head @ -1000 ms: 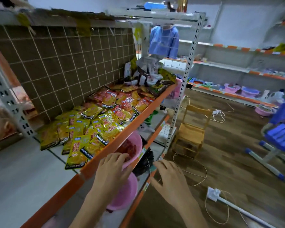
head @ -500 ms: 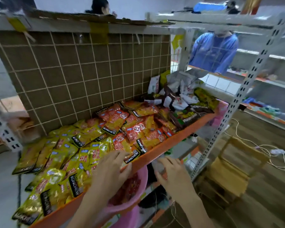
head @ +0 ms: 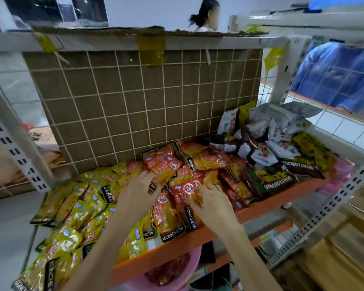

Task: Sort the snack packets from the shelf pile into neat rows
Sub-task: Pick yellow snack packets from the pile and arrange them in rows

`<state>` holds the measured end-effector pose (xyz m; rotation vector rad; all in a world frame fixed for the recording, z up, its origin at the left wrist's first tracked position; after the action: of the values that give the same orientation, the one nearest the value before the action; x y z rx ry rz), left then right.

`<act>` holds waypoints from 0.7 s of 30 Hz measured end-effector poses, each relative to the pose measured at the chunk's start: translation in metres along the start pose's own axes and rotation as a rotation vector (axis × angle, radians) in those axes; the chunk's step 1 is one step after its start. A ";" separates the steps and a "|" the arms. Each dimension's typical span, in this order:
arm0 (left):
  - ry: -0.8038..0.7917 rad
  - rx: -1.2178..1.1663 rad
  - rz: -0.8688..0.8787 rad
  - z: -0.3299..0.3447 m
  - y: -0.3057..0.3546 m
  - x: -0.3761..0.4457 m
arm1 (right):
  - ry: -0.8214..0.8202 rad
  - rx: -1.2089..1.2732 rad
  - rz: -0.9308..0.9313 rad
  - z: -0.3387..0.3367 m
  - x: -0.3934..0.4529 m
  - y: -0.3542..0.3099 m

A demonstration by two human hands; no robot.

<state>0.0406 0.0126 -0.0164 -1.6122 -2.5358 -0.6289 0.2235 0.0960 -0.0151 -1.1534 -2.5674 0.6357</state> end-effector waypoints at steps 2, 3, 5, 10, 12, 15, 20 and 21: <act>-0.007 0.036 -0.045 -0.002 -0.011 0.011 | -0.016 0.003 -0.032 0.004 0.012 -0.008; -0.011 0.052 -0.079 -0.004 -0.018 0.015 | -0.019 -0.003 -0.055 0.006 0.018 -0.013; -0.004 0.061 -0.146 -0.009 -0.035 0.018 | -0.040 -0.006 -0.096 0.013 0.029 -0.026; -0.049 0.127 -0.283 -0.020 -0.089 0.016 | -0.124 0.005 -0.197 0.041 0.058 -0.072; -0.052 0.152 -0.348 -0.024 -0.110 0.013 | -0.171 0.004 -0.208 0.055 0.068 -0.090; -0.032 0.162 -0.509 -0.028 -0.135 0.010 | -0.172 -0.037 -0.162 0.075 0.081 -0.110; -0.217 0.248 -0.598 -0.018 -0.152 0.010 | -0.235 -0.183 -0.009 0.095 0.098 -0.136; -0.227 0.253 -0.591 -0.017 -0.152 0.012 | -0.253 -0.221 0.002 0.098 0.100 -0.142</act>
<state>-0.1013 -0.0391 -0.0434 -0.8900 -3.1188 -0.1391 0.0277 0.0601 -0.0268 -1.2106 -2.9122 0.5382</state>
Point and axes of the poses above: each hand's wrist, its own x-axis towards the middle knuckle, its own z-axis out of the palm, y = z × x, the point moved 3 cm from there along x, towards the middle knuckle, and after that the axes turned 7 degrees about x, right-handed, at the moved point
